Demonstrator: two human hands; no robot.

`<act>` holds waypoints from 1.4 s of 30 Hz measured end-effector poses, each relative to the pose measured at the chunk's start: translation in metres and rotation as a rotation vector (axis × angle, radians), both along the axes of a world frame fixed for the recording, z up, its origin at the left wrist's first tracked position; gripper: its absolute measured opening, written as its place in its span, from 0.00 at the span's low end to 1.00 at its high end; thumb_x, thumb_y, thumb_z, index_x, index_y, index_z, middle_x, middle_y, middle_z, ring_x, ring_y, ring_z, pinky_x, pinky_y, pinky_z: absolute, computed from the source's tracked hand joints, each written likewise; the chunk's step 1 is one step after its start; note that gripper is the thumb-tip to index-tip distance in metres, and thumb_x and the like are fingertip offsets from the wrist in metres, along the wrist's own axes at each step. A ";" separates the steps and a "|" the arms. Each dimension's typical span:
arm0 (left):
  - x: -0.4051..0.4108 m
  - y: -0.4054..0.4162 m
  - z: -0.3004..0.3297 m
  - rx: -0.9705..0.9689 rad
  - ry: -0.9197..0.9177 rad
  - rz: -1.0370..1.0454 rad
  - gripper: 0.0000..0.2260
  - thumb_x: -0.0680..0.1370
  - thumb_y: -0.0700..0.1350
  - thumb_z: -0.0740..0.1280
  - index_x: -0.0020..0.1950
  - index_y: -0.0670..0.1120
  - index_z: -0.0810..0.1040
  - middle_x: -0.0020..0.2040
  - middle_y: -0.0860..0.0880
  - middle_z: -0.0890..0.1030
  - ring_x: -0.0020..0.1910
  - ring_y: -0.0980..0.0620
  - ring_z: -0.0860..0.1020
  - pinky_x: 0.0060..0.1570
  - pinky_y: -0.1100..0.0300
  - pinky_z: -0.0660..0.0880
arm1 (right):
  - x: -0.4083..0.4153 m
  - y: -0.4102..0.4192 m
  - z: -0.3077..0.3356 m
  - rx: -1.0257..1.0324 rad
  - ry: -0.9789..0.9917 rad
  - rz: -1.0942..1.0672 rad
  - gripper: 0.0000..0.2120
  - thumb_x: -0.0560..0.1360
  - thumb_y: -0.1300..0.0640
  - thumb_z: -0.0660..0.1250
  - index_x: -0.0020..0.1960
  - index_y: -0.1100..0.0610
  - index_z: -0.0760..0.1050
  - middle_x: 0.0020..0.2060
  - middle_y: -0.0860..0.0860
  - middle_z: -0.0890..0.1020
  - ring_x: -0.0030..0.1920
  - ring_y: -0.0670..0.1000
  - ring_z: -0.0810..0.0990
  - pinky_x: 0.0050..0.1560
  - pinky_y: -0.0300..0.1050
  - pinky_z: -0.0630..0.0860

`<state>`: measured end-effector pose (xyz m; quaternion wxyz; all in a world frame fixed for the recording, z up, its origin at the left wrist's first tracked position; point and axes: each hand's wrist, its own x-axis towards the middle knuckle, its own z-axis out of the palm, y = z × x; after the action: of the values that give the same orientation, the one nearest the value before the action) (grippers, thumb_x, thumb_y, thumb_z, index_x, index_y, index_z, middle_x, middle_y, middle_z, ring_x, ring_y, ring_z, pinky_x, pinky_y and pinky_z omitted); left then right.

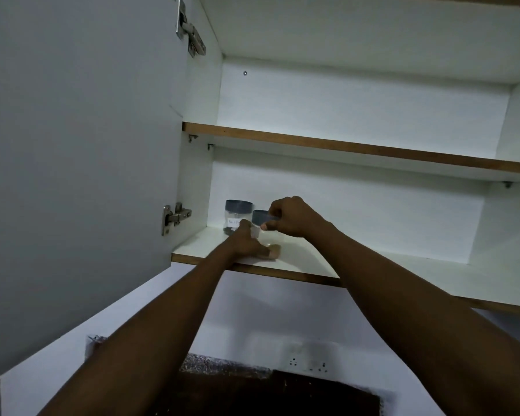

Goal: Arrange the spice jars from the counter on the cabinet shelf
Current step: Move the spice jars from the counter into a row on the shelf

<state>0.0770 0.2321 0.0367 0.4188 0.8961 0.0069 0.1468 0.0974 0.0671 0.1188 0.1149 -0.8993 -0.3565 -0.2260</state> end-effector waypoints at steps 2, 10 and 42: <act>0.002 0.012 0.003 0.001 0.041 -0.057 0.39 0.72 0.45 0.79 0.77 0.47 0.62 0.73 0.45 0.71 0.72 0.43 0.71 0.72 0.49 0.72 | 0.004 0.001 0.002 -0.046 0.021 0.024 0.20 0.74 0.49 0.76 0.62 0.57 0.81 0.55 0.55 0.85 0.55 0.56 0.81 0.56 0.48 0.78; 0.015 0.026 -0.003 -0.190 -0.092 0.057 0.18 0.77 0.32 0.68 0.67 0.37 0.78 0.65 0.38 0.80 0.64 0.38 0.80 0.66 0.46 0.79 | 0.022 -0.008 0.002 0.000 0.061 0.095 0.19 0.72 0.74 0.66 0.58 0.59 0.78 0.58 0.56 0.83 0.60 0.58 0.80 0.60 0.56 0.81; 0.045 0.038 0.004 -0.301 -0.119 0.352 0.07 0.79 0.40 0.63 0.41 0.47 0.73 0.62 0.37 0.82 0.60 0.38 0.83 0.62 0.44 0.81 | 0.096 0.030 -0.026 0.093 -0.017 -0.066 0.16 0.74 0.70 0.67 0.60 0.58 0.75 0.56 0.59 0.82 0.56 0.60 0.80 0.57 0.57 0.80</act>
<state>0.1223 0.2705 0.0404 0.5152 0.7984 0.1600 0.2676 0.1930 0.0971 0.0933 0.1460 -0.9023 -0.3167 -0.2533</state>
